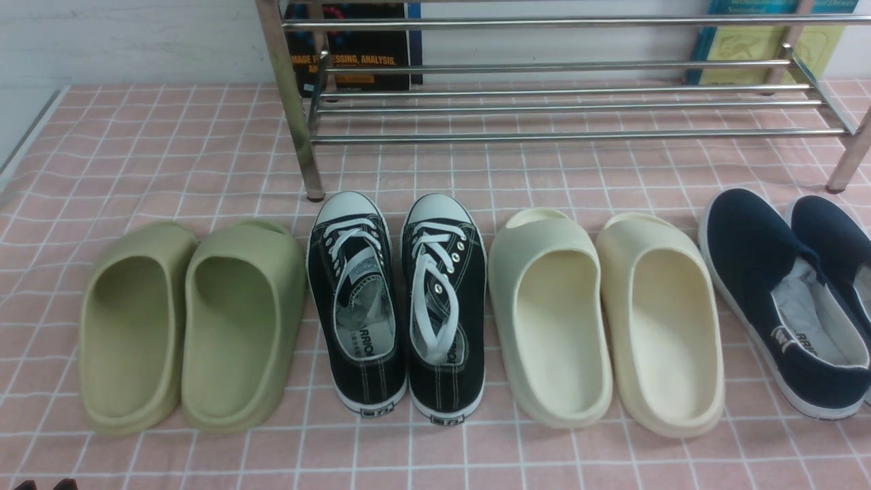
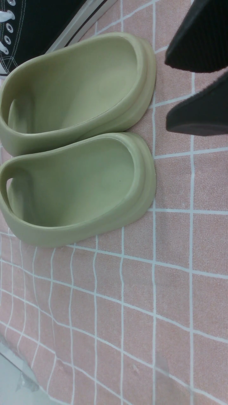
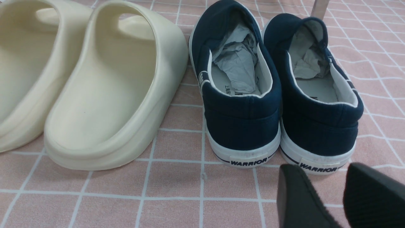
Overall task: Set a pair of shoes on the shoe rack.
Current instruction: Use the right arm to grab the shoe closest to it
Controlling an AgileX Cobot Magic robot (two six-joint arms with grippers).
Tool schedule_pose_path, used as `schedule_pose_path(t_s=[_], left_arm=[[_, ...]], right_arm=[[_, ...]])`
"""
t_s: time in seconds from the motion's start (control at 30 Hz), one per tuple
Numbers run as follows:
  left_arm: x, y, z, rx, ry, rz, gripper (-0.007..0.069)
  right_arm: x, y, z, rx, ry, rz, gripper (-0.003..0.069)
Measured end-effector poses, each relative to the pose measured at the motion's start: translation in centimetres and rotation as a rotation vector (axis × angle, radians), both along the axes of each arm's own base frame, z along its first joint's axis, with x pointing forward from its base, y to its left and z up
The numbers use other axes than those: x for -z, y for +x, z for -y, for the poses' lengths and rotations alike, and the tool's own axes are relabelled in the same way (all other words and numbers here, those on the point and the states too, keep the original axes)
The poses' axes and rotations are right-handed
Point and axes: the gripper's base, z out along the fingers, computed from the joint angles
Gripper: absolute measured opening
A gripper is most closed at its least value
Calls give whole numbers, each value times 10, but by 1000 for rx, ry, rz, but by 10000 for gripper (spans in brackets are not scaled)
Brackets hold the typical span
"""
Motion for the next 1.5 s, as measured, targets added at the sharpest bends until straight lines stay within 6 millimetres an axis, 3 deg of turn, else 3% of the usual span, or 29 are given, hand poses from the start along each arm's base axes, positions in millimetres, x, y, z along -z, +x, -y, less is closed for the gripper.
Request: schedule_pose_path(t_s=[0.3,0.4,0.6,0.83,1.27,1.4,1.5], left_arm=[[0,0,0,0,0,0,240],[0,0,0,0,0,0,240],[0,0,0,0,0,0,240],[0,0,0,0,0,0,240],[0,0,0,0,0,0,240],[0,0,0,0,0,0,240],[0,0,0,0,0,0,240]], right_arm=[[-2,1,0,1,-1,27,239],[-10,3,0,3,-6,132,239],[-46,1,1,10,-17,537,239],[-80,-15,1,16,-25,953,240],[-84,-19,-2,-17,-17,1010,236],[-95,-20,-2,-15,-18,1003,151],[-118,-24,-1,-15,2,998,22]])
